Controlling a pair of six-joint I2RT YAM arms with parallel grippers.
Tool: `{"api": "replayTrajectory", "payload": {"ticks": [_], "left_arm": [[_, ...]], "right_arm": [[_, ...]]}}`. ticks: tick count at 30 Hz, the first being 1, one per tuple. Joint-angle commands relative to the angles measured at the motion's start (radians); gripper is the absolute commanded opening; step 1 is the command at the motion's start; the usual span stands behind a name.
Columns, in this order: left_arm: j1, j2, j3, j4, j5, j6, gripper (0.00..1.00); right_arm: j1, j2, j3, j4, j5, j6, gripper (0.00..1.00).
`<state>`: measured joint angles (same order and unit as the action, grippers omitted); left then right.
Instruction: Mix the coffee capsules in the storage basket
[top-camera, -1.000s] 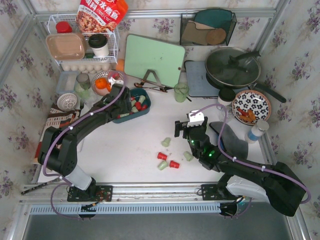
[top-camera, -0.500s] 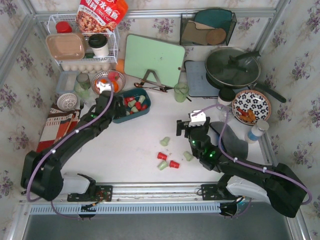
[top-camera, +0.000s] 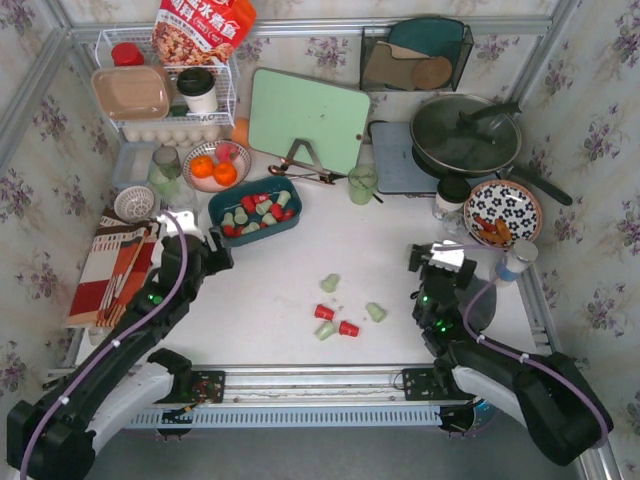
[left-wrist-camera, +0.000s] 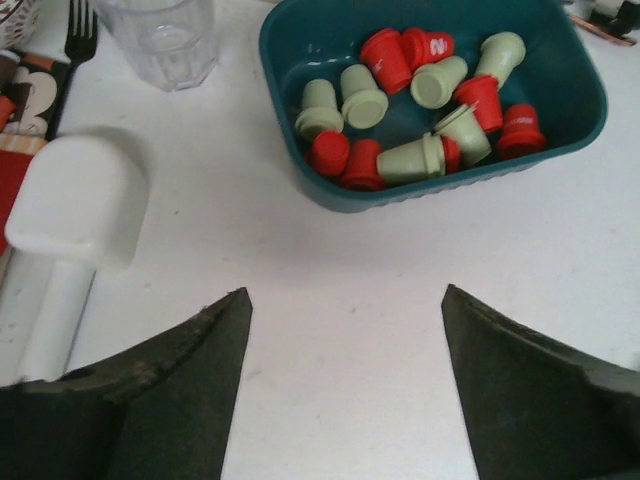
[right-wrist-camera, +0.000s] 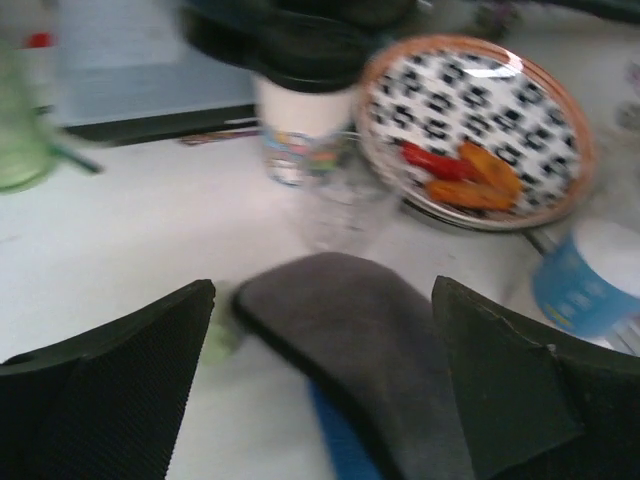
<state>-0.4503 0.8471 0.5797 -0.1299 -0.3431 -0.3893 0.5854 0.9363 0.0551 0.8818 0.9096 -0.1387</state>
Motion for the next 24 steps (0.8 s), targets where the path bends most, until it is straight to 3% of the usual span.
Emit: {"api": "replayTrajectory", "payload": {"ticks": [1, 2, 3, 6, 7, 8, 9, 10, 11, 18, 24], "left_arm": [[0.001, -0.095, -0.065, 0.009, -0.029, 0.081, 0.51], [0.001, -0.118, -0.066, -0.020, -0.020, 0.088, 0.21], [0.002, -0.141, -0.072, -0.042, 0.002, 0.106, 0.01], [0.001, -0.238, -0.123, -0.011, 0.039, 0.146, 0.00], [0.001, -0.268, -0.143, 0.002, 0.000, 0.141, 0.00], [0.002, -0.291, -0.157, -0.001, -0.059, 0.130, 0.30], [0.002, -0.303, -0.166, -0.011, -0.134, 0.102, 0.67], [0.003, -0.306, -0.176, -0.022, -0.223, 0.081, 0.92], [0.003, -0.303, -0.185, -0.023, -0.290, 0.076, 1.00], [0.003, -0.158, -0.228, 0.126, -0.434, 0.232, 0.99], [0.005, -0.055, -0.248, 0.195, -0.432, 0.263, 0.98]], "right_arm": [[-0.188, 0.009, -0.012, -0.016, -0.130, 0.198, 0.70], [-0.226, 0.009, -0.006, -0.046, -0.222, 0.215, 0.17], [-0.242, 0.004, 0.004, -0.082, -0.256, 0.241, 0.00], [-0.271, -0.009, -0.004, -0.074, -0.255, 0.273, 0.00], [-0.274, -0.009, -0.013, -0.059, -0.214, 0.284, 0.23], [-0.274, -0.004, -0.016, -0.044, -0.153, 0.303, 0.56], [-0.276, 0.004, -0.017, -0.033, -0.110, 0.326, 0.87], [-0.280, 0.019, -0.015, -0.022, -0.076, 0.338, 0.98], [-0.286, 0.034, -0.013, -0.007, -0.077, 0.338, 1.00], [-0.303, 0.183, 0.043, 0.099, -0.193, 0.247, 1.00], [-0.306, 0.268, 0.111, 0.060, -0.331, 0.197, 1.00]]}}
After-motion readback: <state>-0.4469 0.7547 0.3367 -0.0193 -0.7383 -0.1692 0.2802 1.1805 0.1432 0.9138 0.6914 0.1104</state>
